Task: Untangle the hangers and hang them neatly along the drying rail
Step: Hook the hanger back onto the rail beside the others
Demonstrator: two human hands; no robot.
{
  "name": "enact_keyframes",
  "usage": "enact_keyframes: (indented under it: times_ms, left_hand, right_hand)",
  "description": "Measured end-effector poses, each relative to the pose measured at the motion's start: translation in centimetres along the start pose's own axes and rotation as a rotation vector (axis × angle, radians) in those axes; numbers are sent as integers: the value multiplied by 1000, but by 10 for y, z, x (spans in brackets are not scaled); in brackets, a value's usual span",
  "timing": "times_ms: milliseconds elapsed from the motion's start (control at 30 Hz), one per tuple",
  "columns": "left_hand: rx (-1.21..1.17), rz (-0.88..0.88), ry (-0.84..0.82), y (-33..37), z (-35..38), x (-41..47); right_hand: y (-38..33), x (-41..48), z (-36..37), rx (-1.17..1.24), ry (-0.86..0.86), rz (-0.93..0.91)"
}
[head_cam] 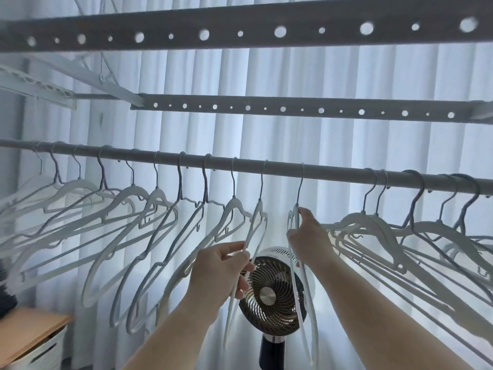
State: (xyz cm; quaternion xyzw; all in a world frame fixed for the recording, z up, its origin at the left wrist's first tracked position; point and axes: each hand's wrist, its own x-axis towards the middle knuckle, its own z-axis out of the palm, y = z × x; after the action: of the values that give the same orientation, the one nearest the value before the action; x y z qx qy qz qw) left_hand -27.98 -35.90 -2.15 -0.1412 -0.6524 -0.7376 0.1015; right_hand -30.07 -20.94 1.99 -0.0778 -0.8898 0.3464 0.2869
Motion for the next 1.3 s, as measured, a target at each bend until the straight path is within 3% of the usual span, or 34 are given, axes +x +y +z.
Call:
enact_keyframes:
  times_ms: [533, 833, 1000, 1300]
  left_hand:
    - [143, 0, -107, -3, -2, -1]
    - [503, 306, -39, 16, -22, -21]
    - [469, 493, -45, 32, -21, -32]
    - [241, 409, -254, 53, 38, -69]
  right_hand:
    - [-13, -16, -8, -139, 2, 63]
    - [-17, -51, -37, -191, 251, -44]
    - [-14, -62, -79, -305, 364, -109]
    - [47, -59, -149, -230, 241, 123]
